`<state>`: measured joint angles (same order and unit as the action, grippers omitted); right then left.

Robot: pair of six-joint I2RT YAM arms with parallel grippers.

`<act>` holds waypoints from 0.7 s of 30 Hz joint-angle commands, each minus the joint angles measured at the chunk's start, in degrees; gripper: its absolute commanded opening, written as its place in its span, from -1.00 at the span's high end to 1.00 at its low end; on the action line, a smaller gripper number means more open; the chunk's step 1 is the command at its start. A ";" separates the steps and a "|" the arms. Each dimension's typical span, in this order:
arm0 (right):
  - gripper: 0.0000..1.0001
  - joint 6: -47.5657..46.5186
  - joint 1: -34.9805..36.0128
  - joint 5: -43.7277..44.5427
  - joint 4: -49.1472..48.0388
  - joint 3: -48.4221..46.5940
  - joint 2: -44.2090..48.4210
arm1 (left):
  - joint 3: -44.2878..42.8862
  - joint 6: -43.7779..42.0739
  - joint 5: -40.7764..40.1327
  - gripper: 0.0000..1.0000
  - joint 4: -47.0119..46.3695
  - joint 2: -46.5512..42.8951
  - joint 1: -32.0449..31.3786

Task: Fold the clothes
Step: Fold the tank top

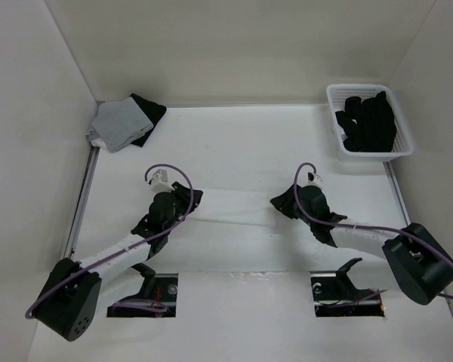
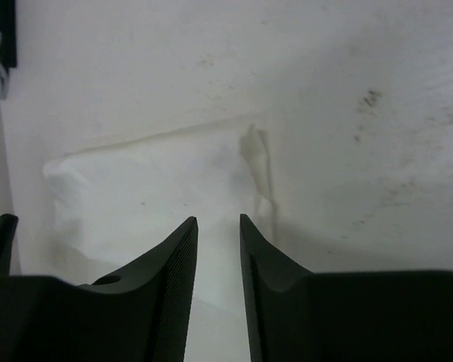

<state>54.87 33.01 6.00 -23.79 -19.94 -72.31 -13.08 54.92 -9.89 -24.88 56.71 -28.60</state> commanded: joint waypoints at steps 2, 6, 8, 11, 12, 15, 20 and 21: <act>0.28 0.06 -0.37 2.87 4.89 2.36 1.65 | -2.39 -0.95 0.40 0.55 -5.43 3.05 -1.76; 0.17 0.15 -0.10 1.65 6.39 1.58 -0.01 | -3.09 -1.13 0.57 0.54 -6.14 4.02 -2.20; 0.16 0.06 0.07 0.07 5.60 0.61 -2.12 | -3.53 -1.30 0.66 0.54 -6.14 4.37 -2.20; 0.22 -0.03 0.07 -3.09 1.57 -0.53 -6.42 | -3.88 -1.48 0.75 0.54 -6.67 4.90 -2.29; 0.27 0.15 0.07 -3.88 -0.10 -0.71 -7.74 | -3.97 -1.48 0.92 0.54 -6.84 5.08 -2.29; 0.41 1.28 0.07 -5.03 -4.23 -0.89 -11.00 | -3.88 -1.48 1.19 0.54 -7.11 5.43 -2.29; 0.82 3.22 -0.80 -4.33 -7.24 0.69 -10.31 | -3.36 -1.04 1.45 0.54 -7.46 5.43 -2.38; 0.86 3.31 -0.80 -3.63 -7.06 1.39 -8.91 | -3.27 -0.95 1.45 0.54 -7.46 5.43 -2.55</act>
<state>57.17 32.67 1.74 -28.16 -20.08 -83.20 -14.87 54.33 -9.21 -28.64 62.17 -30.59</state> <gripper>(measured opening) 0.084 0.229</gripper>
